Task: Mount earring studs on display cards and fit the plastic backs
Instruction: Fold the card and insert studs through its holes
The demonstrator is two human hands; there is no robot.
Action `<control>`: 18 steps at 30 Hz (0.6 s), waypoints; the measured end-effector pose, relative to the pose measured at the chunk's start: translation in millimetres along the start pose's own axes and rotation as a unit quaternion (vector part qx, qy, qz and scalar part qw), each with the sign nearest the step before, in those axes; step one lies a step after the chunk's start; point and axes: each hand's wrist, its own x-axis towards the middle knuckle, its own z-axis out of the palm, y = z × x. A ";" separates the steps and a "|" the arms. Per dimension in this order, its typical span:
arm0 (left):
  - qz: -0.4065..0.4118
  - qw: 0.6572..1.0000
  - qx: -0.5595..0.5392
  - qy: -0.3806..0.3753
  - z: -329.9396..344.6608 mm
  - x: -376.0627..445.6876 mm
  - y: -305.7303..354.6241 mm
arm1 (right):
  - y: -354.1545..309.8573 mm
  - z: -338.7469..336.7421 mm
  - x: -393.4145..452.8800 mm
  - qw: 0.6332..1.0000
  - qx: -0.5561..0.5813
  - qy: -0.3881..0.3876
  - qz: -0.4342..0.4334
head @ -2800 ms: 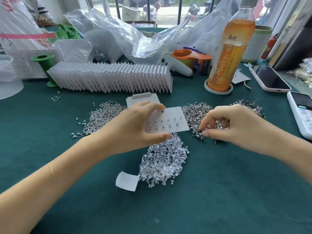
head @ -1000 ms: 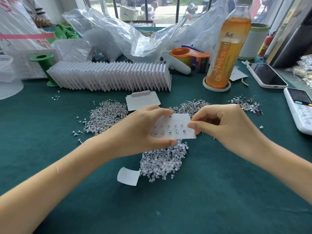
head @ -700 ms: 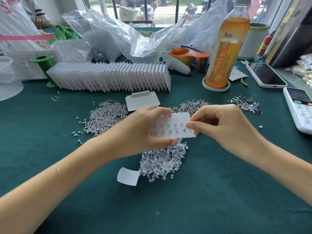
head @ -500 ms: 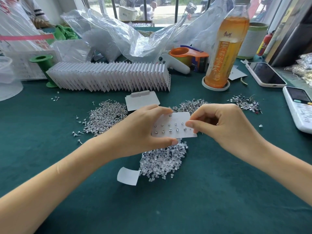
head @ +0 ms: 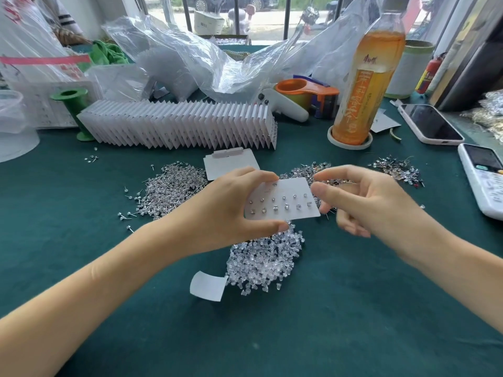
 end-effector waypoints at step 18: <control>0.017 1.000 0.003 0.008 -0.1 -1.9 1.3 | 0.6 5.1 3.1 0.985 0.080 -0.105 0.112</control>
